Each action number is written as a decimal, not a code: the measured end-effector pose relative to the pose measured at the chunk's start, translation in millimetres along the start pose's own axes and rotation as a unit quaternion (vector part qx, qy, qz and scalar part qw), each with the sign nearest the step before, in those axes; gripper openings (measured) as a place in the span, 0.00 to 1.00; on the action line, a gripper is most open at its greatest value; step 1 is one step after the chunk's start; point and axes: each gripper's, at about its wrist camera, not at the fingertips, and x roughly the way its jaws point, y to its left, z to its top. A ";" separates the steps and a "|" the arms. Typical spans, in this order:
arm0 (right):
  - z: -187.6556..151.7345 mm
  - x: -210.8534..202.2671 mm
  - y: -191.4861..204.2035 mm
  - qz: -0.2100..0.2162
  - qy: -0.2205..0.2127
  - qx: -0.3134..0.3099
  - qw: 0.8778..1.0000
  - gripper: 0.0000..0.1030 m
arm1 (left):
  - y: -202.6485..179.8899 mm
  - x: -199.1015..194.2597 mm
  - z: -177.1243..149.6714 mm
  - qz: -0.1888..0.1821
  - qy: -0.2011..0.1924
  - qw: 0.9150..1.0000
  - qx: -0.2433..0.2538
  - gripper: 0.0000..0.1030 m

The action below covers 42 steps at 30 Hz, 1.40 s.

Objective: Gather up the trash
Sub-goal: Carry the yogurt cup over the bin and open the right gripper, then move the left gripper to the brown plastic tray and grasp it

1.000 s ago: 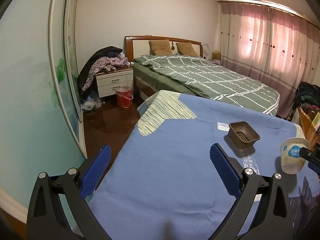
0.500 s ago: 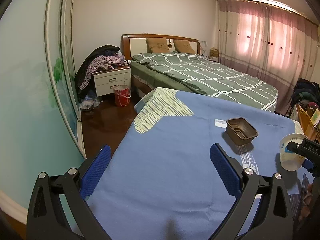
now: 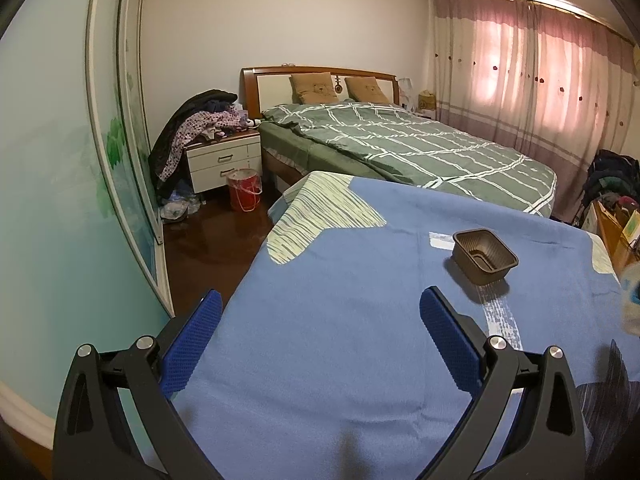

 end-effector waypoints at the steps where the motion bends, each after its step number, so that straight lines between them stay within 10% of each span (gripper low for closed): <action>1: -0.5 -7.2 -10.3 -0.014 -0.011 -0.001 1.000 0.74 | 0.1 0.0 -0.2 0.000 0.001 1.000 0.000 0.95; 16: -13.9 -56.3 -199.5 -0.247 -0.083 0.123 0.958 0.75 | -5.8 -0.5 -3.1 0.003 0.003 1.000 0.016 0.95; 32: -23.6 -48.0 -214.5 -0.265 -0.064 0.152 0.950 0.85 | -12.8 2.6 -4.9 0.004 0.011 0.999 0.037 0.95; 42: -22.0 -46.5 -208.1 -0.260 -0.065 0.139 0.953 0.86 | -49.8 11.1 -3.3 -0.079 0.078 0.991 0.078 0.95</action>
